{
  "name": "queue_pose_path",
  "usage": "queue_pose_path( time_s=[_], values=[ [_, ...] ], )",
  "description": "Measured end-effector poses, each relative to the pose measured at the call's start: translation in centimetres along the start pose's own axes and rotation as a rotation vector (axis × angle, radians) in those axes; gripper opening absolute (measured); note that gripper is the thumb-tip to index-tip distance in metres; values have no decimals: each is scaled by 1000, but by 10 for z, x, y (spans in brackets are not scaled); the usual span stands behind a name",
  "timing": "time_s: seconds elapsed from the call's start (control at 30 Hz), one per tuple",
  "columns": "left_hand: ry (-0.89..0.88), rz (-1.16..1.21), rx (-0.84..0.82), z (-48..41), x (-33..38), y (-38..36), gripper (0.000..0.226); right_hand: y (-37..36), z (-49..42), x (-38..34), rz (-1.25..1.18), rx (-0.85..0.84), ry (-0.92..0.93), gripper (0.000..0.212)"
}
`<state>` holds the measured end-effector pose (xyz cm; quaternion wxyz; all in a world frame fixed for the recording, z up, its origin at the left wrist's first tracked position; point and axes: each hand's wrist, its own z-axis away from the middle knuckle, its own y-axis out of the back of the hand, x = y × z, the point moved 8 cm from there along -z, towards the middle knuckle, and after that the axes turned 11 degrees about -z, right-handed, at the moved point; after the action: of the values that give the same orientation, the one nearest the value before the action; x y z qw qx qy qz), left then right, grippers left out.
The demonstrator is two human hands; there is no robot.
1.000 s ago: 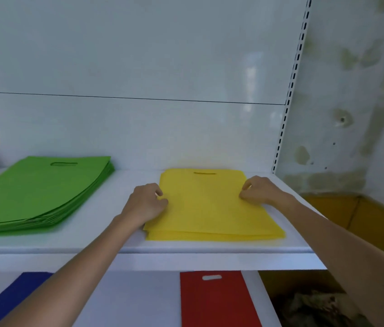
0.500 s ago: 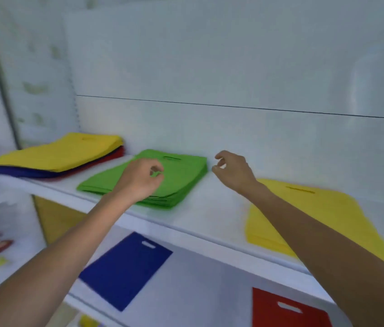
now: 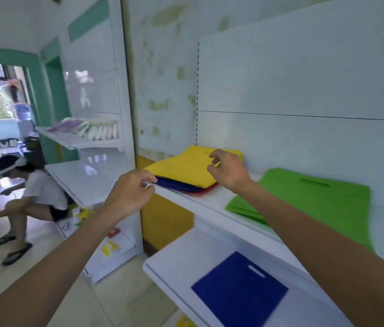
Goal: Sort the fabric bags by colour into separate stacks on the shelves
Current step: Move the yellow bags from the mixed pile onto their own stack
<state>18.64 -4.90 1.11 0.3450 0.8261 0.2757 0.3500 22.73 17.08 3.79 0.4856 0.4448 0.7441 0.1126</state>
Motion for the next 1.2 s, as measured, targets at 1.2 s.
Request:
queue_pose_path(
  time_s=[1.2],
  values=[
    [-129, 170, -461, -279, -145, -192, 35, -58, -138, 146, 474, 244, -773, 40]
  ],
)
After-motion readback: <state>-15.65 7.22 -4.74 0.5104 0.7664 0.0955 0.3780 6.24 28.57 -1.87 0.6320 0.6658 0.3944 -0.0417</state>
